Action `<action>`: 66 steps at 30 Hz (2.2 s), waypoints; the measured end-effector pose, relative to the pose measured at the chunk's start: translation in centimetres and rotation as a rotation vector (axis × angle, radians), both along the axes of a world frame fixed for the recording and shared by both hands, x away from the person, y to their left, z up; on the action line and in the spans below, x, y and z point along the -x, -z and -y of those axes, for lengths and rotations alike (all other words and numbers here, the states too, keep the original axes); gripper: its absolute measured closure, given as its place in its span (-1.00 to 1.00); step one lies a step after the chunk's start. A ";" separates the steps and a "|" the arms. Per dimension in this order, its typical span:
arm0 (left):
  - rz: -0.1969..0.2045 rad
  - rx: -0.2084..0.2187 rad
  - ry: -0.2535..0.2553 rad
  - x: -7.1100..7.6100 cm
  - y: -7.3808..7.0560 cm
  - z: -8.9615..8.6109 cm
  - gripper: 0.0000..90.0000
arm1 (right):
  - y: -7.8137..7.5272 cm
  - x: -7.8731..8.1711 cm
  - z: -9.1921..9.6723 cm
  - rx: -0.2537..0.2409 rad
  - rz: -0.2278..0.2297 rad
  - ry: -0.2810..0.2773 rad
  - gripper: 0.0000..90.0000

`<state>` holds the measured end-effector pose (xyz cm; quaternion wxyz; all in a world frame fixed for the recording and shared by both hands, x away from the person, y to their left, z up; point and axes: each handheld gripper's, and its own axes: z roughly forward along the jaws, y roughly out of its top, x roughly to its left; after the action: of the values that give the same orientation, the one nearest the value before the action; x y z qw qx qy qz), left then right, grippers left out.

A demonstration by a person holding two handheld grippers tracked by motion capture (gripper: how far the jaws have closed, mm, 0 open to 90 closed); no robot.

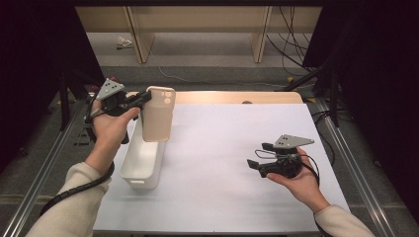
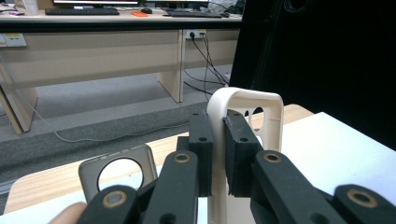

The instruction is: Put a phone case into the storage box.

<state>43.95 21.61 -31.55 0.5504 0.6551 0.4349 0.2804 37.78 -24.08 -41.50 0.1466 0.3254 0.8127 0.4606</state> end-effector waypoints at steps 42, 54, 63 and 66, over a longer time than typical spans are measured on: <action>-0.011 -0.017 -0.051 -2.2 0.4 -3.0 0.83 | 0.1 -0.1 0.0 -0.004 -0.001 0.004 -0.62; -0.015 -0.026 -0.060 -2.9 0.6 -3.1 0.83 | 0.1 -0.1 0.1 -0.006 0.000 0.005 -0.63; -0.023 -0.035 -0.069 -3.4 0.8 -3.1 0.83 | 0.1 -0.1 0.1 -0.007 -0.001 0.006 -0.62; -0.024 -0.036 -0.071 -3.5 0.9 -3.2 0.83 | 0.1 -0.1 0.1 -0.007 -0.001 0.006 -0.62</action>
<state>47.48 24.81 -32.42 0.5231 0.6522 0.4596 0.2997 37.89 -24.17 -41.60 0.1464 0.3285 0.8101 0.4631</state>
